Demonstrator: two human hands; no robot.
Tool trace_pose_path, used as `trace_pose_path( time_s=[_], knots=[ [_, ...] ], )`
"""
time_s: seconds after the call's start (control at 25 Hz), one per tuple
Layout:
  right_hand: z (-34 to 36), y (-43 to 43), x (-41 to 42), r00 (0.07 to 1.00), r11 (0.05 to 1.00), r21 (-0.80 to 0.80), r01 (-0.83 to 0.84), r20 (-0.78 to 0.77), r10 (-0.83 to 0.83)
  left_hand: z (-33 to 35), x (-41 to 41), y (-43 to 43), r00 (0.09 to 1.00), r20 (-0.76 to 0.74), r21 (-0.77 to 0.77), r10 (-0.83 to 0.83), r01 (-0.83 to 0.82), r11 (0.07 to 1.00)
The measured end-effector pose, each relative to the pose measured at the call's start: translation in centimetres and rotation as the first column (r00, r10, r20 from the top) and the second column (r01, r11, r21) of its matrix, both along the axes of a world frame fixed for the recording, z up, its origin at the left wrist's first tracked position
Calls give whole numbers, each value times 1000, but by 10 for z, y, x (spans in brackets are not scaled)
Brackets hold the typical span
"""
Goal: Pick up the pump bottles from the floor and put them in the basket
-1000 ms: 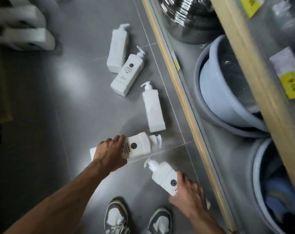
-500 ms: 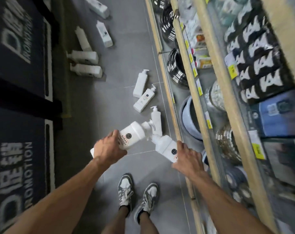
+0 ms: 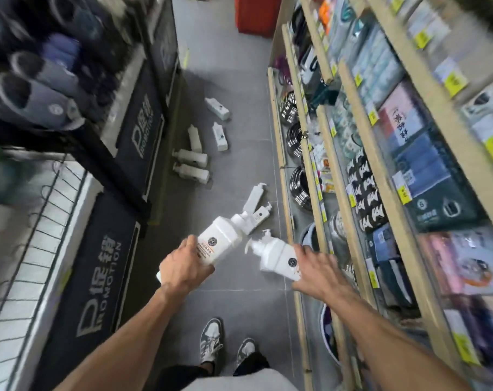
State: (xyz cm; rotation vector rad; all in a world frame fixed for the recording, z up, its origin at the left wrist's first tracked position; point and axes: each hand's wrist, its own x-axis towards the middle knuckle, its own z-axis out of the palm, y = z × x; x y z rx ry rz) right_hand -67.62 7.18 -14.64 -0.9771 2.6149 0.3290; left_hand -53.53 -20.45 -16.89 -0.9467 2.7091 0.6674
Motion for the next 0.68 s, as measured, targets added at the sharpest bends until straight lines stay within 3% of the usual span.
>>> trace_pose_path(
  time_s=[0.28,0.68],
  knots=[
    [44,-11,17,991,988,-74,-136,-12,135,47,75,-3,973,-87,-44,214,-218,975],
    [70,-36,24,912,897,-163,-410,-74,403,93,147,66,839,-169,-62,517,-533,844]
  ],
)
